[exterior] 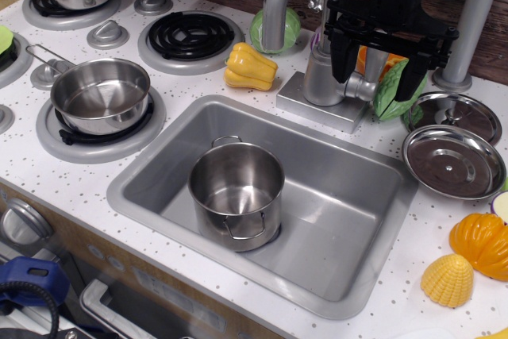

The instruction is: Turn lever vertical to front

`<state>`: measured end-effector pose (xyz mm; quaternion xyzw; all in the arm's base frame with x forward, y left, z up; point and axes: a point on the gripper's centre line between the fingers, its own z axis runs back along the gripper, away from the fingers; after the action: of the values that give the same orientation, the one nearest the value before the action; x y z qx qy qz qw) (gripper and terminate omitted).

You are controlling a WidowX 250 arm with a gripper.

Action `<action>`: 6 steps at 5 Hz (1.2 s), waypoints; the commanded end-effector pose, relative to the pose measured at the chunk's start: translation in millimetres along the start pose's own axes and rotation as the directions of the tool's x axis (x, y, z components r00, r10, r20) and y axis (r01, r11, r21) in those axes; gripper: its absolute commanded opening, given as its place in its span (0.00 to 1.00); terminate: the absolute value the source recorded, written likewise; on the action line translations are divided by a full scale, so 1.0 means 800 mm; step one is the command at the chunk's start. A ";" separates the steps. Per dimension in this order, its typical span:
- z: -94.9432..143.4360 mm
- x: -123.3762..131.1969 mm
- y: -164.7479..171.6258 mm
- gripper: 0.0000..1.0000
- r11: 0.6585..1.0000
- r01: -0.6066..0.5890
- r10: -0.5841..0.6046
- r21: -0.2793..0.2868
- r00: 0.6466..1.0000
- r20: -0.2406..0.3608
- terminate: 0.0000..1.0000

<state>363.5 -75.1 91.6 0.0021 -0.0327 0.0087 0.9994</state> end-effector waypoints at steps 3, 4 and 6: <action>0.031 0.011 0.009 1.00 0.987 -0.087 0.064 0.133 0.984 0.166 0.00; 0.038 0.023 0.014 1.00 0.974 -0.109 0.061 0.196 0.970 0.236 0.00; 0.031 0.059 0.026 1.00 0.979 -0.115 0.048 0.167 0.932 0.359 0.00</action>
<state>409.7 -55.1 96.1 0.0939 -0.1921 0.0448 0.9758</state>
